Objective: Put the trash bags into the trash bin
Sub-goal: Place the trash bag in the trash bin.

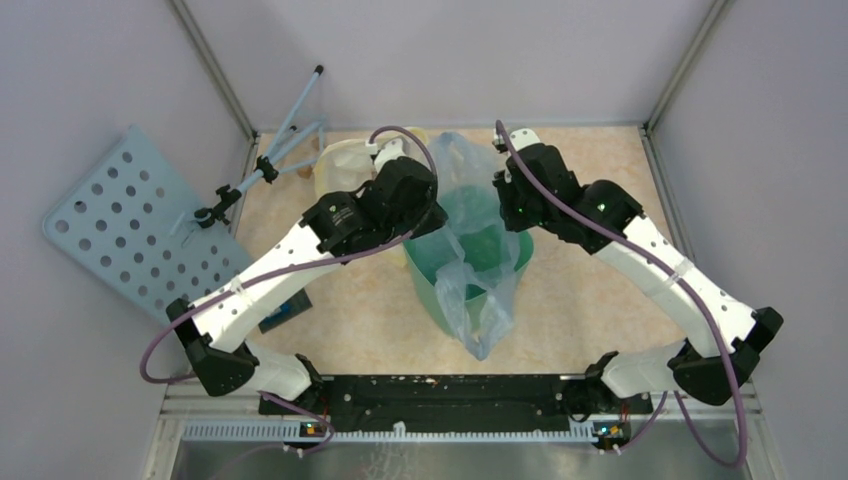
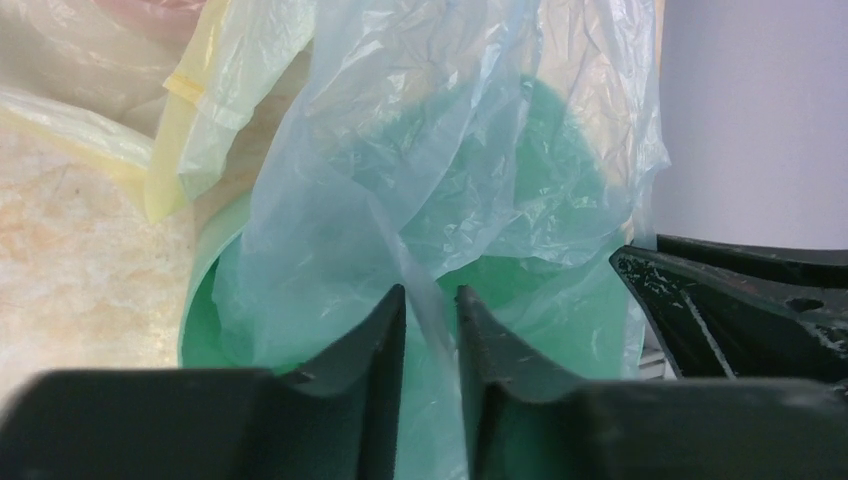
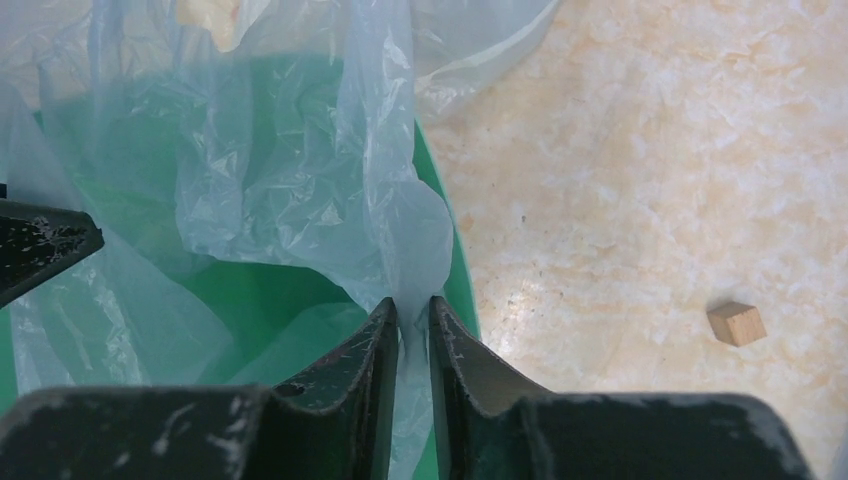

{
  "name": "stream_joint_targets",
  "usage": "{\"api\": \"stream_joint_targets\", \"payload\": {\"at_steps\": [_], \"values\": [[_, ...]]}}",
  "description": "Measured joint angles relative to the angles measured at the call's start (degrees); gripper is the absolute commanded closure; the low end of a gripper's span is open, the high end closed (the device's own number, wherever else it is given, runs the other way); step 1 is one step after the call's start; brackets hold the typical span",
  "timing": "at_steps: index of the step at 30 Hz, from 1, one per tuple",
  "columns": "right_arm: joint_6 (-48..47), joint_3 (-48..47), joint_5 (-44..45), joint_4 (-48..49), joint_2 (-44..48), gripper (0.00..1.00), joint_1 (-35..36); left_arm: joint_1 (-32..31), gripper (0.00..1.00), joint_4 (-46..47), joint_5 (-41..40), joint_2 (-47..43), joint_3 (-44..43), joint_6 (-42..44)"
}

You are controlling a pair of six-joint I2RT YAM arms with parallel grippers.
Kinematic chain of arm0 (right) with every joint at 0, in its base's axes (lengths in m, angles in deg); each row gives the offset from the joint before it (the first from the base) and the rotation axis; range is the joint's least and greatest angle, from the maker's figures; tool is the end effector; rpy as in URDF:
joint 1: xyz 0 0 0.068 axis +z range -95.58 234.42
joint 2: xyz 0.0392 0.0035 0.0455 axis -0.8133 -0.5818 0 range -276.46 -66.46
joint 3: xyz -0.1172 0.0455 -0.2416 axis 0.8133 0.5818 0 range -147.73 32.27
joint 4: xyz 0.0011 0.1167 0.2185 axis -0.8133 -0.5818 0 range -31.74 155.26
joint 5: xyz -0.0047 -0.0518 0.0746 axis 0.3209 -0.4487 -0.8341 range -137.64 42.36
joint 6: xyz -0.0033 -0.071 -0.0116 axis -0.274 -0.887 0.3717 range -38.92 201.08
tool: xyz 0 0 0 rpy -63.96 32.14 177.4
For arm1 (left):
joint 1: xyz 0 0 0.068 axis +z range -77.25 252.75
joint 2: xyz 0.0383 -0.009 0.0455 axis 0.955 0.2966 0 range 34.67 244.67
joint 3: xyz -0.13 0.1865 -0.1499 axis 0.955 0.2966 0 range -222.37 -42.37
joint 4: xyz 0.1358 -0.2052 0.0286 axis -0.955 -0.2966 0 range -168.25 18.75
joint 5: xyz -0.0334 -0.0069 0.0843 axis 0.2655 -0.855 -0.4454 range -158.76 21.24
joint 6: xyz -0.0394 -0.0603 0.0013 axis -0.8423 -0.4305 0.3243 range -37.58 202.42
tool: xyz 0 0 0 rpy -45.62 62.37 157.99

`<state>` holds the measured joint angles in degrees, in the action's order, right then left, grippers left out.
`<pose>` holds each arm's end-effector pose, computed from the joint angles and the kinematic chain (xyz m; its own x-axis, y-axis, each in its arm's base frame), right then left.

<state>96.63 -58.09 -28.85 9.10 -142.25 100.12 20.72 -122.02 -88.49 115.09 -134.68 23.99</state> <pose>0.1958 0.1730 0.3984 -0.5831 -0.2342 -0.7779 -0.3663 0.9305 -0.0055 0.1945 -0.2165 0.3978 -0.6967 -0.4110 -0.5880 -0.0252 0.8332 -0.5524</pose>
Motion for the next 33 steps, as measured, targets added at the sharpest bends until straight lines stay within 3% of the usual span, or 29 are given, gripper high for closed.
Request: {"api": "stream_joint_targets", "payload": {"at_steps": [1,2,9,16,20,33], "values": [[-0.07,0.0,-0.04,0.07,0.04,0.91,0.0,0.0,0.99,0.26,0.2,0.0,0.17,-0.24],[-0.07,0.0,-0.13,0.09,0.07,0.97,0.0,0.0,1.0,0.76,0.57,0.0,0.44,0.39],[-1.07,1.03,-0.59,0.48,1.07,1.0,0.0,0.0,1.0,1.84,-0.02,-0.98,2.56,0.79],[-2.54,3.54,-0.22,2.34,5.53,1.0,-0.7,0.0,1.0,1.97,0.94,-7.8,5.03,1.99],[-3.58,3.76,-1.25,4.46,6.51,1.0,-4.87,0.02,1.0,1.9,1.25,-13.25,8.11,2.54],[-5.51,3.8,-5.88,9.07,0.44,0.98,-11.89,1.44,1.0,1.49,4.48,-21.73,18.29,4.92]]}}
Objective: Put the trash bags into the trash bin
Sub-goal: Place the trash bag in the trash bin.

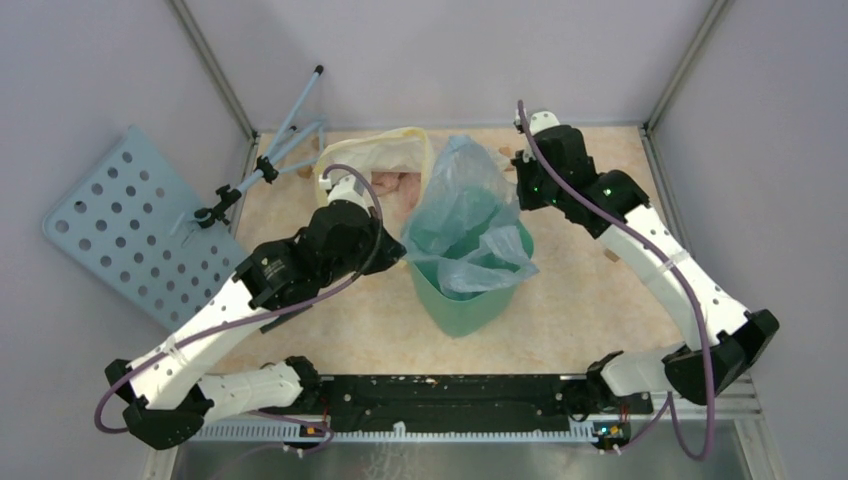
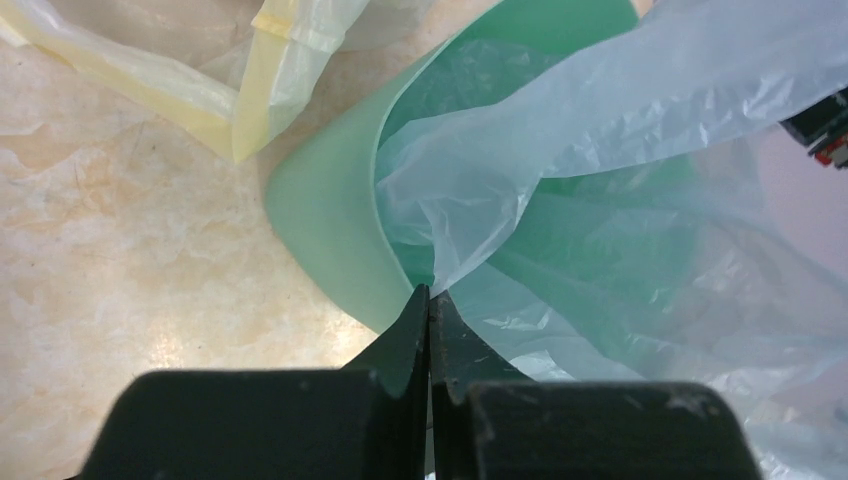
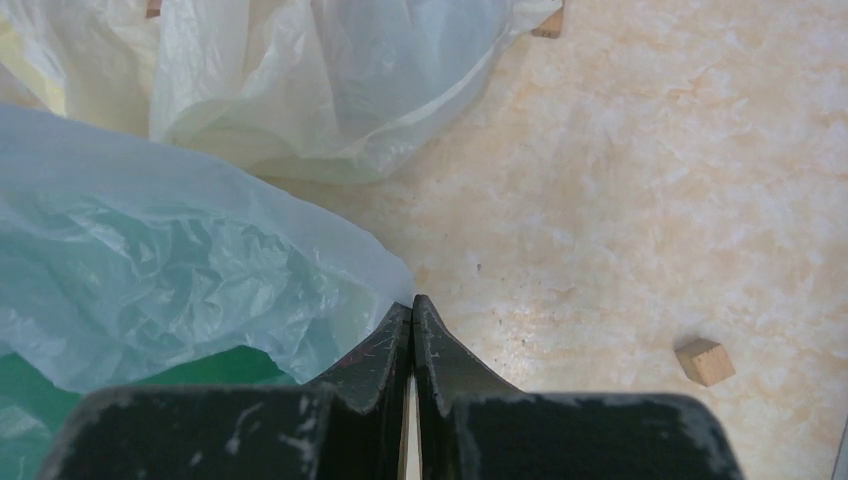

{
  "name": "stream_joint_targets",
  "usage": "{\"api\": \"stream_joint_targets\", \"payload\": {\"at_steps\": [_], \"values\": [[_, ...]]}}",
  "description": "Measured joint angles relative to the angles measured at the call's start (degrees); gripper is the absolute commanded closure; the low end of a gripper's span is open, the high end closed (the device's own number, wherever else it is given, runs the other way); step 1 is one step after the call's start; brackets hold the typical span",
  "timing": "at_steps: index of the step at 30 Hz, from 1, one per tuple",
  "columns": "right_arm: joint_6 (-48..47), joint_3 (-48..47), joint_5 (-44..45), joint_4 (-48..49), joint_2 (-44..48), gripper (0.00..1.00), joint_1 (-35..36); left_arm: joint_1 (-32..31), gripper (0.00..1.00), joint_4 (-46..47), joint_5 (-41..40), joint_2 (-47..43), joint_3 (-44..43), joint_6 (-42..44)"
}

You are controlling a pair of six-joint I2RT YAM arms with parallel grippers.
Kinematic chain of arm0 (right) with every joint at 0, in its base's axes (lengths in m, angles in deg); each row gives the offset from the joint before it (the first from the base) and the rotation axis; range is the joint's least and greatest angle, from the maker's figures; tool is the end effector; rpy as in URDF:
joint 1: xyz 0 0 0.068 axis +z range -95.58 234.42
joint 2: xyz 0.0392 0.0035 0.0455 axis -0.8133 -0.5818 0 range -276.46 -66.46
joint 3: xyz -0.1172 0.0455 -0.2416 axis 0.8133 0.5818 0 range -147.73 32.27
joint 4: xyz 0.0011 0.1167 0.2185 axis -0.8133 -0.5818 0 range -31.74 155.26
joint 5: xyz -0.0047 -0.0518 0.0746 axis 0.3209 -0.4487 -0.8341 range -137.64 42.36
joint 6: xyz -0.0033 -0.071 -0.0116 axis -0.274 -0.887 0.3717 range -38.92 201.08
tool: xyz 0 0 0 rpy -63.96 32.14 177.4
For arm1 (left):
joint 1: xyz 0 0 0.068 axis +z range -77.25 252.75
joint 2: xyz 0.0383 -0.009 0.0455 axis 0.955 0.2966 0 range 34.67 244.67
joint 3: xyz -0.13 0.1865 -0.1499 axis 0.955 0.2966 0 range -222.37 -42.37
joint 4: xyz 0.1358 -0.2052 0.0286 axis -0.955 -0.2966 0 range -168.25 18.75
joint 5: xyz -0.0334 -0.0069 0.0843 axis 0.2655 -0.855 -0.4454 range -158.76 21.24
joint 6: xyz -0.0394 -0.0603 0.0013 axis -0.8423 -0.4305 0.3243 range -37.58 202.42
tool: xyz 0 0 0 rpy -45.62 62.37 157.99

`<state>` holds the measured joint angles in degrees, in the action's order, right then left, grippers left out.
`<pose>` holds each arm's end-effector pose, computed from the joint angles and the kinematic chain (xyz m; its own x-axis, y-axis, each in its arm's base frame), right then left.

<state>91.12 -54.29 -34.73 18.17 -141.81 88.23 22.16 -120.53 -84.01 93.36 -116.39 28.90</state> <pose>0.2355 0.1416 0.3947 -0.5478 -0.1624 -0.8207 -0.3010 0.9535 0.0123 0.1380 -0.1433 0.3839 -0.6988 -0.3716 -0.6112 0.0757 0.8112 -0.5798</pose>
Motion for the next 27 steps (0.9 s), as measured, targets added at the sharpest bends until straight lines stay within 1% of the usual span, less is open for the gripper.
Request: {"api": "stream_joint_targets", "payload": {"at_steps": [4,9,14,17,18,21,22,25,27], "values": [[-0.44,0.0,-0.33,0.26,-2.34,0.97,-1.22,0.72,1.0,-0.02,1.97,-1.05,2.67,0.85],[-1.33,0.0,-0.63,1.31,-3.65,0.89,-2.78,1.75,1.0,0.0,2.34,-2.36,4.39,1.9],[-2.08,-0.24,-0.9,1.6,-5.03,0.81,-2.84,2.93,1.0,0.96,2.71,-2.67,6.36,3.13],[-2.4,-1.84,-0.9,0.26,-6.4,0.73,-2.84,4.09,1.0,1.27,3.43,-2.64,7.37,3.93],[-2.43,-2.82,-0.9,-0.31,-6.86,0.68,-2.84,4.33,1.0,1.27,3.63,-2.64,7.39,4.09],[-2.54,-4.81,-1.07,-1.29,-6.56,0.49,-2.84,4.81,1.0,1.81,4.15,-2.86,7.41,4.66],[-2.64,-5.27,-1.09,-1.42,-5.9,0.45,-2.84,4.81,1.0,2.25,4.44,-3.1,7.5,4.87],[-2.93,-5.49,-1.25,-2.25,-2.29,0.39,-2.86,4.81,0.99,3.69,5.57,-4.17,8.09,5.4],[-2.99,-6.16,-1.4,-3.5,0.24,0.38,-2.84,4.81,0.99,4.74,6.58,-4.72,8.61,5.6]]}}
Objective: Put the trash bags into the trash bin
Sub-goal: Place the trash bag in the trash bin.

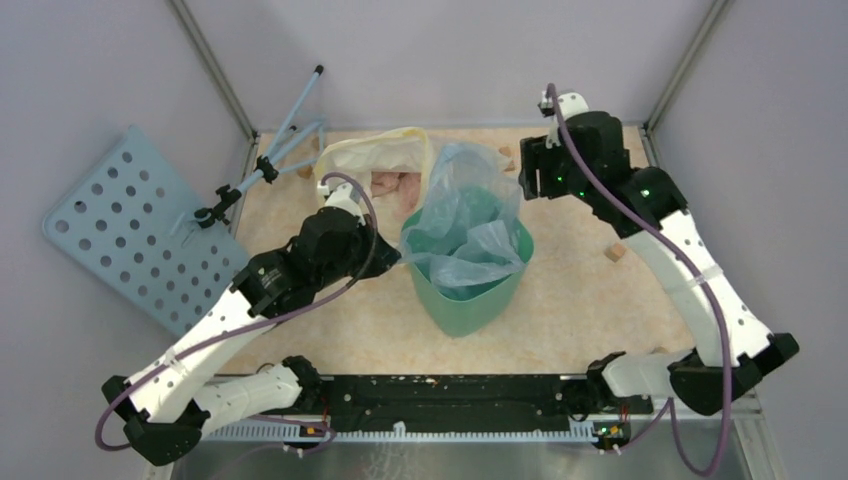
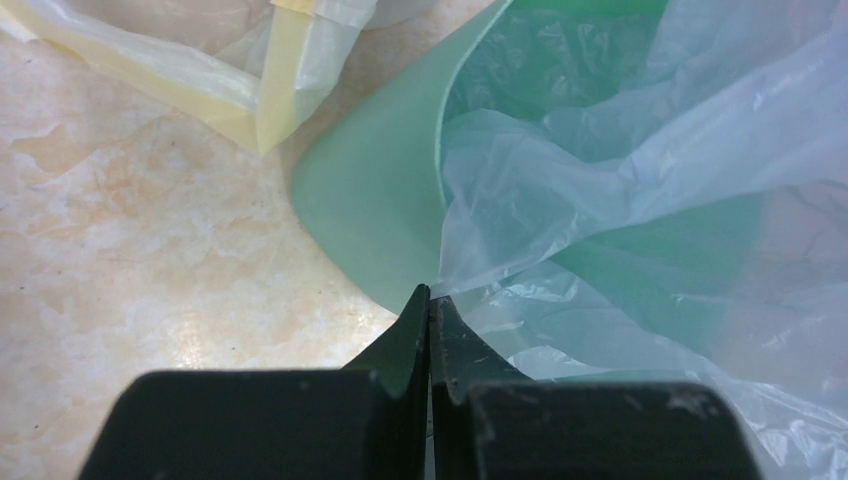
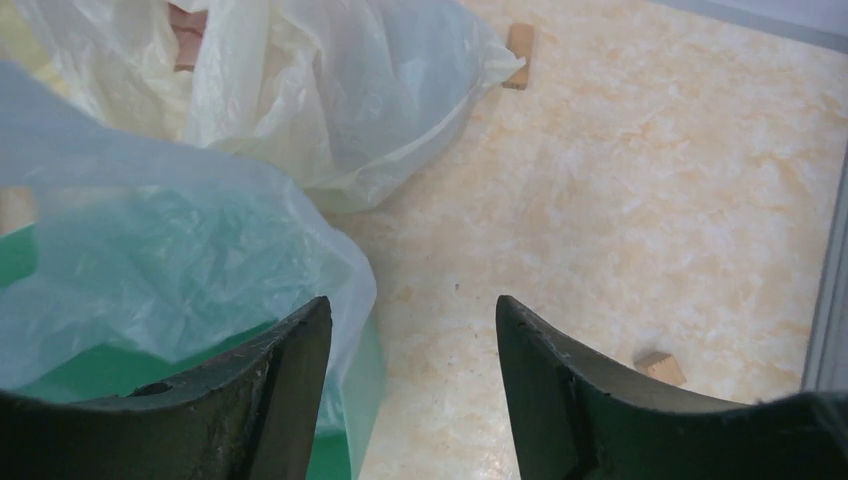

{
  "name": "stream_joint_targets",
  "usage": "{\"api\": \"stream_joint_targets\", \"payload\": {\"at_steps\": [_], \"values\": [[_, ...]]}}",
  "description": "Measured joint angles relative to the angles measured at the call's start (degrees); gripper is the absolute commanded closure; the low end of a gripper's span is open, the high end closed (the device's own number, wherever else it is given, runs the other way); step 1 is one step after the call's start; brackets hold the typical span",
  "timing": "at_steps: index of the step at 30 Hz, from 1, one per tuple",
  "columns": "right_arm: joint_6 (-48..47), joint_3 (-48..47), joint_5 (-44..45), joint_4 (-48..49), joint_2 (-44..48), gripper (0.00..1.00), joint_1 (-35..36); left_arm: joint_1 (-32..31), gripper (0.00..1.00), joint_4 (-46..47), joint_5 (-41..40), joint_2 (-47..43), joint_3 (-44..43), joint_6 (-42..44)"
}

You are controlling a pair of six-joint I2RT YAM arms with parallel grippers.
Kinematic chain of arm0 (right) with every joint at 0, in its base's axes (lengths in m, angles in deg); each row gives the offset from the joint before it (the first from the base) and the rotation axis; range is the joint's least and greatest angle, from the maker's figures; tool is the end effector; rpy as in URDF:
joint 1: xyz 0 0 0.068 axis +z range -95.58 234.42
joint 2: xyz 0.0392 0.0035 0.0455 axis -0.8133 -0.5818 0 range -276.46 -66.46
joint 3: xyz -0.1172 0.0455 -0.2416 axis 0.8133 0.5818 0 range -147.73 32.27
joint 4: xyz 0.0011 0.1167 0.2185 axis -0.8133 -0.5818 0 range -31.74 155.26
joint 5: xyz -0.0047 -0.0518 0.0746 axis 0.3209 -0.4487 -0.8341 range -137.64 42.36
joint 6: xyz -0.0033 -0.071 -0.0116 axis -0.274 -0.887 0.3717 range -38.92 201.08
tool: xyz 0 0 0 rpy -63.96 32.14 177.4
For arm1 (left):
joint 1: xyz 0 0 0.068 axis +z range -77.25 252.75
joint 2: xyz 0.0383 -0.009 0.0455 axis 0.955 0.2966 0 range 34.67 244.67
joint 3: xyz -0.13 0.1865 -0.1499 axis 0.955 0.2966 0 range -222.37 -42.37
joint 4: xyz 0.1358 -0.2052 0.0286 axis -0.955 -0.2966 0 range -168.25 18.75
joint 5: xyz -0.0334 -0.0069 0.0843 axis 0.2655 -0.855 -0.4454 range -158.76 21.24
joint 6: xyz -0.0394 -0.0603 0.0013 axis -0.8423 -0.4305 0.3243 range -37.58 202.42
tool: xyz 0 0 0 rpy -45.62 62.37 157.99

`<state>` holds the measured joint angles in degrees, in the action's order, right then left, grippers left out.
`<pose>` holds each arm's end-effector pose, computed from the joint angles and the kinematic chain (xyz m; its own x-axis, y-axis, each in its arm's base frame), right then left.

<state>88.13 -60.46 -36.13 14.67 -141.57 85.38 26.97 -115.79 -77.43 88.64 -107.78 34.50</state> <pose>0.2330 0.1259 0.4230 -0.5073 -0.1641 -0.8460 -0.3005 0.9538 -0.0048 0.1390 -0.1300 0.3585 -0.7157 -0.3167 -0.6224 0.1331 0.8131 -0.5667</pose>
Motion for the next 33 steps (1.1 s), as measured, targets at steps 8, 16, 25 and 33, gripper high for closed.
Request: {"api": "stream_joint_targets", "payload": {"at_steps": [8,16,25,33], "values": [[-0.46,-2.34,-10.71,-1.79,10.14,0.37,-0.02,0.0,0.98,1.9,1.86,-0.09,1.16,0.17],[2.23,-1.99,-34.42,-2.64,16.28,0.35,-0.02,0.0,0.98,2.62,2.03,-0.15,1.7,0.17],[6.95,4.87,-47.01,-2.89,20.98,0.4,0.0,0.0,0.98,3.08,2.19,-0.26,2.64,0.13],[8.7,9.7,-47.5,-2.58,22.56,0.49,5.07,0.0,0.99,3.96,2.64,-0.37,3.06,0.09]]}}
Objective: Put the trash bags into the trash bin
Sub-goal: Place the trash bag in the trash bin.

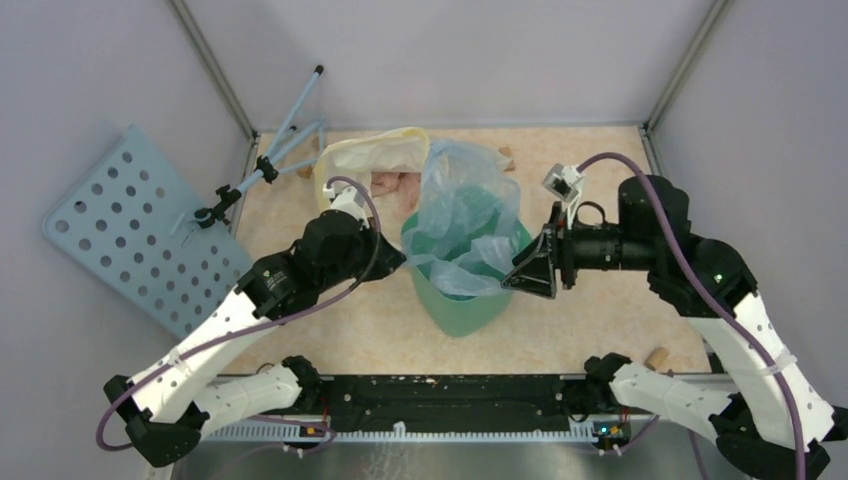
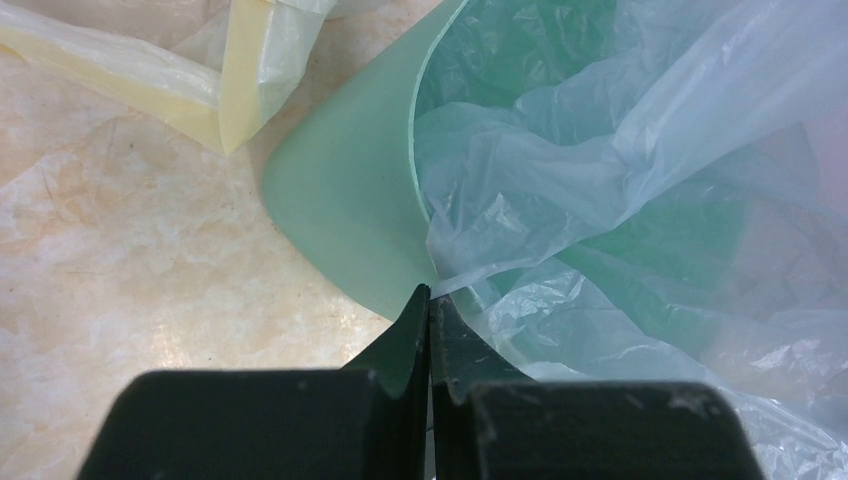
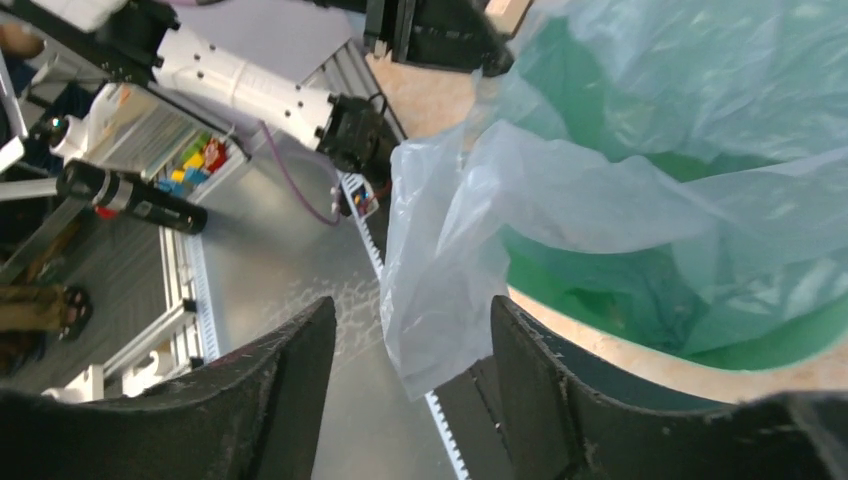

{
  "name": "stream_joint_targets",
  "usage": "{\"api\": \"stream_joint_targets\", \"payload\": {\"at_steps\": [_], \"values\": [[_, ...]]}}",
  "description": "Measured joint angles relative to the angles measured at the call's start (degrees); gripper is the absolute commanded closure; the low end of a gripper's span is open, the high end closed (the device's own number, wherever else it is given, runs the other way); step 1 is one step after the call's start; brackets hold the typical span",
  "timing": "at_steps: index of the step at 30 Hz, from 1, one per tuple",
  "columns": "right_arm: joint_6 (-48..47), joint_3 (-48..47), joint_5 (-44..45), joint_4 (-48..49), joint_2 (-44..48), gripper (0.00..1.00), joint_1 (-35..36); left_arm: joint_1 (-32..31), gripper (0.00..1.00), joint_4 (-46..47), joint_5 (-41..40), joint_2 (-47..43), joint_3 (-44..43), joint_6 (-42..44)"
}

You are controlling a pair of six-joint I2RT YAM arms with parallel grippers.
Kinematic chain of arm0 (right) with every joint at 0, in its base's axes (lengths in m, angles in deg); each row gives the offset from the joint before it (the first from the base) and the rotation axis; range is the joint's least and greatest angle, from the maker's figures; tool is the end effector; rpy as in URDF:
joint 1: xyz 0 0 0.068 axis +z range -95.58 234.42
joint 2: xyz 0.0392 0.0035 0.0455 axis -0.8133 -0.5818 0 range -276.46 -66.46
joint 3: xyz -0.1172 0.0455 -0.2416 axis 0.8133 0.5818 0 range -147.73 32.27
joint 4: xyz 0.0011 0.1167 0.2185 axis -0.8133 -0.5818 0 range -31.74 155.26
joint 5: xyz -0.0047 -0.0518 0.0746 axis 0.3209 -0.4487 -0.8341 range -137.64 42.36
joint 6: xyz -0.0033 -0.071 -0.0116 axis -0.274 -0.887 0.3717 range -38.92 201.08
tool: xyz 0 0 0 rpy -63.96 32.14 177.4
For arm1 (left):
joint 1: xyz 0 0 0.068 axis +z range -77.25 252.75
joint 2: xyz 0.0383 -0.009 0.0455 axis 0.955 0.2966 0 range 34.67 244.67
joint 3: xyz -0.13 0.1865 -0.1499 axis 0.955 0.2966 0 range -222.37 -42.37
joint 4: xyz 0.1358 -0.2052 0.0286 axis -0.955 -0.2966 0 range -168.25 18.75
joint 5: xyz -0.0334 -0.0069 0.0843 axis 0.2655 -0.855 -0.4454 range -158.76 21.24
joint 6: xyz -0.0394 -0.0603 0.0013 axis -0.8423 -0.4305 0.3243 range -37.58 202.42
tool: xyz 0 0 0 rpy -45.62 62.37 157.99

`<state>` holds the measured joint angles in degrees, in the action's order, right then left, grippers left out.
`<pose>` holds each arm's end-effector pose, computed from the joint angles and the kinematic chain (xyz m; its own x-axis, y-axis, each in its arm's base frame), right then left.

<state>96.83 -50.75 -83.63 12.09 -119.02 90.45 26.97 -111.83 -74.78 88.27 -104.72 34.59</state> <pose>0.0931 0.1109 0.4440 -0.5486 -0.1275 -0.8263 -0.7953 0.3846 0.4686 0.1406 -0.1356 0.3496 -0.7291 -0.3077 -0.6113 0.1641 0.7885 -0.5927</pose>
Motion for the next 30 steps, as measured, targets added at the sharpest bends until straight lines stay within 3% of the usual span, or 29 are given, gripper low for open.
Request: {"api": "stream_joint_targets", "payload": {"at_steps": [4,6,16,19,22,28,30], "values": [[1.03,2.49,2.32,-0.13,-0.5,0.95,4.85,0.0,0.99,0.09,0.04,-0.76,0.33,-0.04],[1.4,3.19,3.78,-0.42,-0.85,0.99,5.25,0.0,0.98,0.11,0.0,-1.16,0.46,-0.13],[3.61,9.05,9.6,-4.92,6.69,0.97,5.27,0.0,1.0,-1.38,-3.52,-1.81,0.63,-0.2],[5.11,14.01,10.51,-6.56,10.75,0.91,5.35,-0.02,1.0,-1.7,-3.98,-2.84,0.63,-0.2],[6.86,19.04,10.88,-7.78,13.53,0.78,5.35,-0.02,1.0,-2.25,-4.7,-3.96,0.66,-0.17],[9.31,25.07,12.13,-9.99,15.41,0.68,5.38,0.0,1.0,-2.82,-5.33,-4.35,0.66,-0.15],[9.86,25.2,12.37,-9.77,15.78,0.58,5.38,0.0,1.0,-2.75,-5.11,-4.35,0.66,-0.13]]}}
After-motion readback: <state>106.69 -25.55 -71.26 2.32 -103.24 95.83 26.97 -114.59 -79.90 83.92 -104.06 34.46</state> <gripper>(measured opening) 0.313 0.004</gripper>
